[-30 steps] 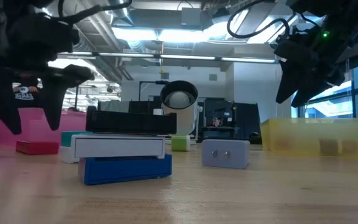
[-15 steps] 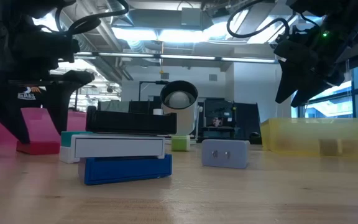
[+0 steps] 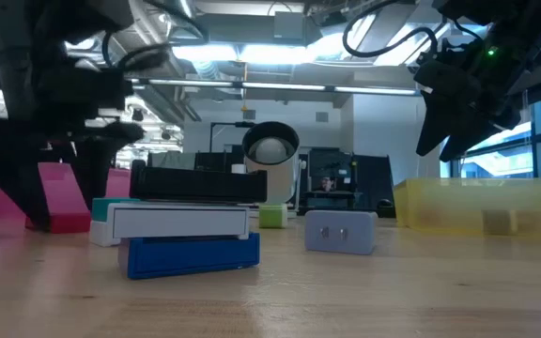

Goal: Pick & Place Office items
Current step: Put the middle red digital timer into the pink bin

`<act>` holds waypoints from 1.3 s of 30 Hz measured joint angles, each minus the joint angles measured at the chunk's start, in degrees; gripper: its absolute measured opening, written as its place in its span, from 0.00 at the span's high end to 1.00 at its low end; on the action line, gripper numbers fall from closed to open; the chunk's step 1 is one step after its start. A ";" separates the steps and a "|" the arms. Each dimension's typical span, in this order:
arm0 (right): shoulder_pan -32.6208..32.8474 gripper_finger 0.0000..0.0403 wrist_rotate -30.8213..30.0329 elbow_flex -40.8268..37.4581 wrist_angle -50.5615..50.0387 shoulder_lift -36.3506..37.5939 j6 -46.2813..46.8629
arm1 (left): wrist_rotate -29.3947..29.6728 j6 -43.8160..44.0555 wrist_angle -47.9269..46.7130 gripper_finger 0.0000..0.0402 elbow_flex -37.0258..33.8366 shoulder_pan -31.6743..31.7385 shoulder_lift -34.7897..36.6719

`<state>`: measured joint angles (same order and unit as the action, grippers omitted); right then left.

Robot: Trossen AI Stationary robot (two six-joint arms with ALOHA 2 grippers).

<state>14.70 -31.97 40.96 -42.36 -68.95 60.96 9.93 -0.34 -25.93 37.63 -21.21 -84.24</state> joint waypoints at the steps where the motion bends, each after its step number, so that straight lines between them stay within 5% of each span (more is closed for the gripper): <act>1: 0.00 0.21 -0.01 -0.01 0.13 0.00 0.01 | -0.04 -0.58 0.30 0.41 0.14 0.00 -0.66; 10: 0.00 0.21 0.02 -0.01 0.38 0.00 0.00 | 1.53 1.90 0.72 0.42 0.11 -0.13 -1.24; 21: 0.02 0.21 0.02 -0.01 0.38 0.00 0.00 | 4.46 7.40 1.22 0.65 0.27 -0.48 0.75; 28: 0.00 0.21 0.02 -0.01 0.40 0.00 -0.01 | 12.29 14.89 0.39 0.74 7.23 0.08 1.01; 39: 0.01 0.21 -0.01 -0.01 0.40 0.00 -0.01 | 10.26 15.26 -7.44 0.85 16.17 0.48 1.15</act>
<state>14.71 -31.97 40.95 -41.95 -68.95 60.95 20.19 14.92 -33.37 53.80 -20.73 -83.09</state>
